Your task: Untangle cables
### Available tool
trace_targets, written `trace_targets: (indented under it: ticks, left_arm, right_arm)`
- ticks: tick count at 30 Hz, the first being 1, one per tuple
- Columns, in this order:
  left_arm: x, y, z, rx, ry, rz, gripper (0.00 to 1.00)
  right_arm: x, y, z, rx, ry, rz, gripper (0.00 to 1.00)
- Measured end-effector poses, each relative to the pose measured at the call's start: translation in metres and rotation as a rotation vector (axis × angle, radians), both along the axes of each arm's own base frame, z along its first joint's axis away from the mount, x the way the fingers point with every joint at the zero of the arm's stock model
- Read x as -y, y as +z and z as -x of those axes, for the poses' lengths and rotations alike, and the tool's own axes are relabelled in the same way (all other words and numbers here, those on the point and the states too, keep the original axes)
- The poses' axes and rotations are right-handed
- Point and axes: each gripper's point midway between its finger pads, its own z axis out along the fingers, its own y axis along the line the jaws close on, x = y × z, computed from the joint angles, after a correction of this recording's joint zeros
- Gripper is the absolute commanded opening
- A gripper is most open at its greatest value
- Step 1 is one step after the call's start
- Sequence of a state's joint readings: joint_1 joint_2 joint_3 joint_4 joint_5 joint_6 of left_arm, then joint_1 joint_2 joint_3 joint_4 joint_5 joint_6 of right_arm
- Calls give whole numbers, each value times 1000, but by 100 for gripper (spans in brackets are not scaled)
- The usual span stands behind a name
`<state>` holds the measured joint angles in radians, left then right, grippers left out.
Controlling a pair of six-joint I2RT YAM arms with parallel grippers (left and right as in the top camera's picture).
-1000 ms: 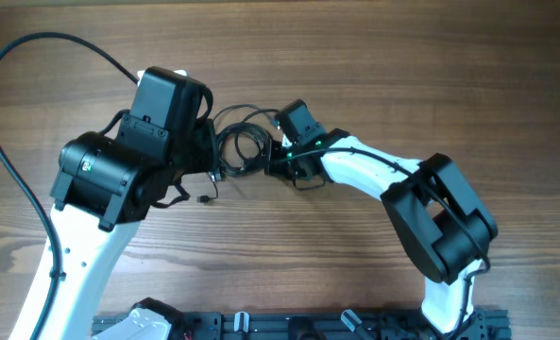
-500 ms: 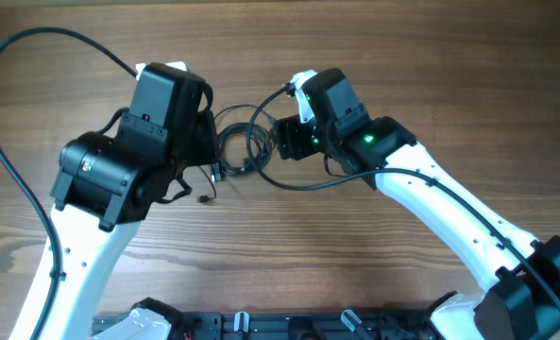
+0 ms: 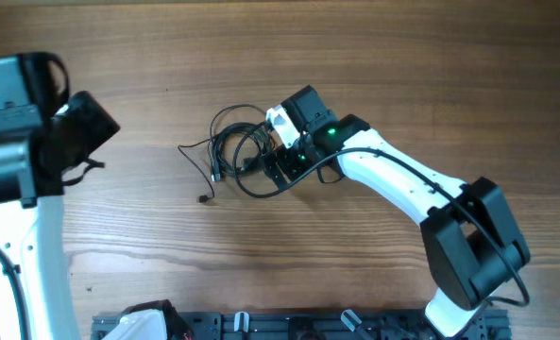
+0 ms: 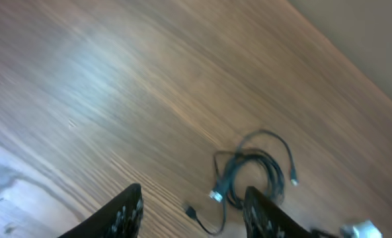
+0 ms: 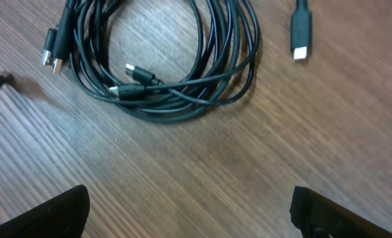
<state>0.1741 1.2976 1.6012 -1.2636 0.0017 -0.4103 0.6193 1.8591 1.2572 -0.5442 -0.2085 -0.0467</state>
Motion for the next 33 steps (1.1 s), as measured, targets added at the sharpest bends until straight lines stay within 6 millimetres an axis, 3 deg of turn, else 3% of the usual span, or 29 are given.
trace_targets:
  ticks: [5, 8, 12, 14, 17, 20, 26, 33]
  left_arm:
    - [37, -21, -6, -25, -203, 68, 53]
    - [64, -50, -19, -65, -344, 80, 54]
    - [90, -96, -38, -152, -487, 78, 56]
    - [99, -114, -48, -182, -538, 68, 57]
    - [110, -137, -65, -203, -615, 49, 56]
    - [119, -161, -78, -223, -690, 26, 53]
    - [133, -203, -101, -229, -861, -47, 59]
    - [142, -230, -131, -163, -981, -129, 57]
  right_arm:
    - [2, 4, 3, -33, -29, 9, 100]
    - [-2, 26, -4, -35, -68, -3, 100]
    - [3, 91, -3, 33, -88, -33, 100]
    - [10, 144, 5, 111, -89, -85, 100]
    - [29, 213, 31, 213, -89, -159, 100]
    - [53, 254, 64, 266, -86, -201, 100]
    - [74, 270, 107, 240, -58, -226, 100]
    - [81, 253, 141, 99, -15, -195, 100]
